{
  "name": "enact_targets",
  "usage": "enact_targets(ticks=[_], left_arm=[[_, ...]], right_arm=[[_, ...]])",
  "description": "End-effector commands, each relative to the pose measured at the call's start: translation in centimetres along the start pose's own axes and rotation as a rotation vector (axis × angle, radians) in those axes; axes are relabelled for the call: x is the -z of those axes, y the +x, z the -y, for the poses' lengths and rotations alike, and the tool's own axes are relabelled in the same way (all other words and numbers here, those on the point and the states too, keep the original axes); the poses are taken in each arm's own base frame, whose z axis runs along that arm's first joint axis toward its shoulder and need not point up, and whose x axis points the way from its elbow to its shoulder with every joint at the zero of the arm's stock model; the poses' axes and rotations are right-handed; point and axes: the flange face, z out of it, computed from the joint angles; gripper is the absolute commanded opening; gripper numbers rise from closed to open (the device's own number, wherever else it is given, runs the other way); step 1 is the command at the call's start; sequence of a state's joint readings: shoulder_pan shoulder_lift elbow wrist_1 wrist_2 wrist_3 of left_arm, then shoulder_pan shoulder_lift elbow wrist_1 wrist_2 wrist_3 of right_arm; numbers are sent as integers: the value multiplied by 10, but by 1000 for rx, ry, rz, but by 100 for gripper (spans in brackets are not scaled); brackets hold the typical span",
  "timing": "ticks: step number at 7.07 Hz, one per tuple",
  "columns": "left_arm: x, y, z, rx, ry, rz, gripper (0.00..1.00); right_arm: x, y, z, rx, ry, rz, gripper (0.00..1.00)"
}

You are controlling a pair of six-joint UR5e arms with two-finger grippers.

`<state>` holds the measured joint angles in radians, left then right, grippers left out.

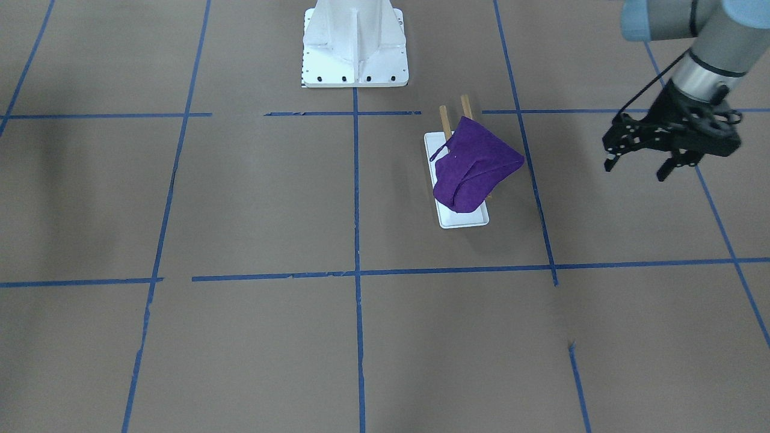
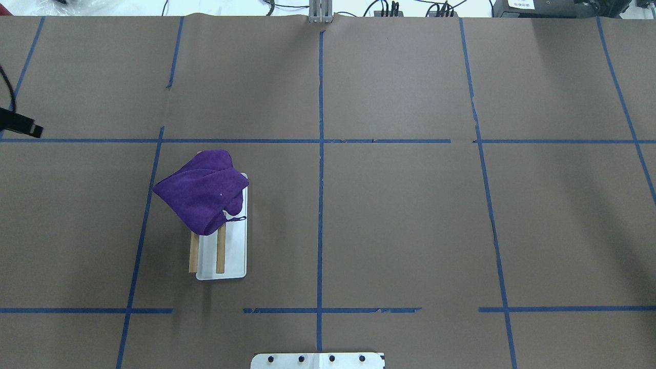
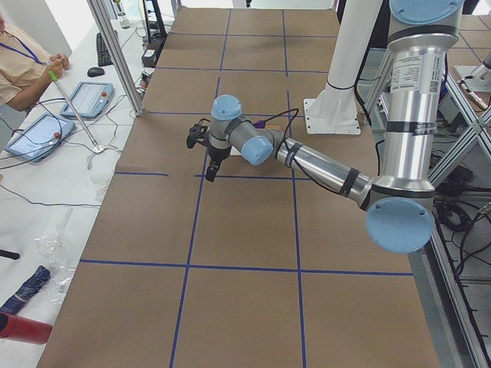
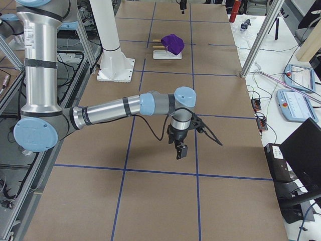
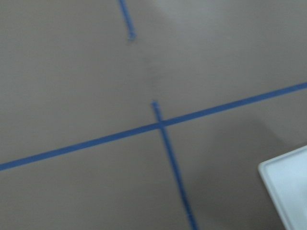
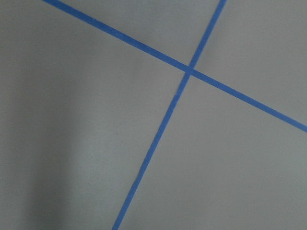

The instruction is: Hang towel on rack

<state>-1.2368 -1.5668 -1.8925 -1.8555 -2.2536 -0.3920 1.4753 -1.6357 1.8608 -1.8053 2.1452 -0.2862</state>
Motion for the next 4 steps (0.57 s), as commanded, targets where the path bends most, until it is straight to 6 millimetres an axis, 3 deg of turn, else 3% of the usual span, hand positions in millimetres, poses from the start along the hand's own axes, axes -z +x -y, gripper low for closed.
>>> enact_targets(ticks=[1,2,3,4], left_arm=[[10,-135,-46,38,-116,66,100],[30,-165,-58,37,-121,85,100],[35,-196,-83,13,-165,85,100],[36,-200,-92,81,-242,77,100]], right_arm=[[-10,44,-43,-182,25,121,100],[-9,47,-47,-192,30,124,100],[-9,48,-47,-197,29,126,100],[-10,47,-47,-196,29,128,100]])
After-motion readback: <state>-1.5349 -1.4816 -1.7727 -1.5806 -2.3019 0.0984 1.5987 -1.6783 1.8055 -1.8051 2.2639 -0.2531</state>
